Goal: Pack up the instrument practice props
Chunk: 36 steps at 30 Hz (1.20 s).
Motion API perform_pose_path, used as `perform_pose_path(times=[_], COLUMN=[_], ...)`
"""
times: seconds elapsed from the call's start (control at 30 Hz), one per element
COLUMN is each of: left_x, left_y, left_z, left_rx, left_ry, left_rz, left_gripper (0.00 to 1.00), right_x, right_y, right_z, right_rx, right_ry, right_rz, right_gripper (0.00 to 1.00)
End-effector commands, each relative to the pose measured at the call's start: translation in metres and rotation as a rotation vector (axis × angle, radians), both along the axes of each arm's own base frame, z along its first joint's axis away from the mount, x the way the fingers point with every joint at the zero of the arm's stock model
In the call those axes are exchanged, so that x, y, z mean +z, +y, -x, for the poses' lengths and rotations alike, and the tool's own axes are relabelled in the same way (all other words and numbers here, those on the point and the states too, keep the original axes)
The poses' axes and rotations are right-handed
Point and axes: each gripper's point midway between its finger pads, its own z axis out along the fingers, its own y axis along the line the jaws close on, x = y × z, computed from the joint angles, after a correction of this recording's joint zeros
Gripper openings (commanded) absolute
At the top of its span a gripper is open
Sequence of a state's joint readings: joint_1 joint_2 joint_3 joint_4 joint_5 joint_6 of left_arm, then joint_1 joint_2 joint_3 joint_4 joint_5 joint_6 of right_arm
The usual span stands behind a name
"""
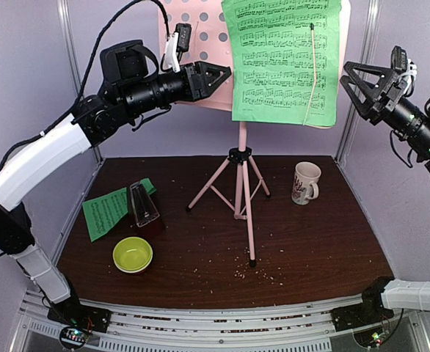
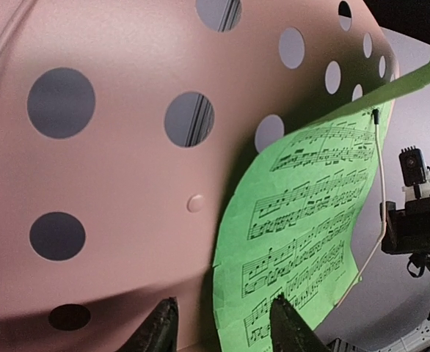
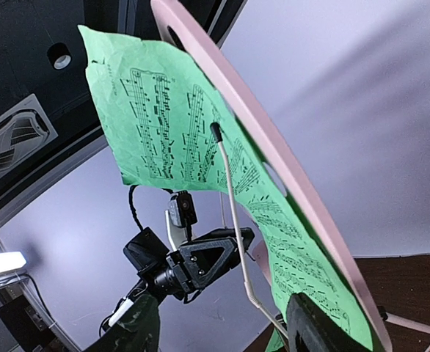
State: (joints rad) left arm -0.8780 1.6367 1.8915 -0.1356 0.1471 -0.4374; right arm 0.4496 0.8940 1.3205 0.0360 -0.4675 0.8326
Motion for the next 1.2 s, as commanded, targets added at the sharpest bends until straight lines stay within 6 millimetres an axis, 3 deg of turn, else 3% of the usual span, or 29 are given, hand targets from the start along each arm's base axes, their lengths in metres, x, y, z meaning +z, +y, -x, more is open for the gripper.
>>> perform_pose_path(times=[0.0,0.3,0.77,1.17], left_x=[0.011,-0.004,-0.024,-0.028], left_y=[-0.004,-0.007,-0.016,-0.03], left_z=[0.001,0.002,0.015,0.025], left_rx=[-0.018,-0.035,-0.138,-0.239], left_ry=[-0.02,0.015,0.094,0.103], left_rz=[0.027,-0.003,-0.003,0.028], left_gripper=[0.44,0.46,0.48,0.38], right_x=[0.009,0.0,0.017,0.03], right_y=[0.01,0.032,0.055,0.066], right_z=[0.012,-0.002,-0.014,-0.016], right_rx=[-0.002,-0.049,-0.044,-0.016], right_ry=[-0.06,-0.038,-0.078,-0.12], right_rz=[0.023,0.092,0.078,0.042], right_gripper=[0.61,0.59,0.53,0.52])
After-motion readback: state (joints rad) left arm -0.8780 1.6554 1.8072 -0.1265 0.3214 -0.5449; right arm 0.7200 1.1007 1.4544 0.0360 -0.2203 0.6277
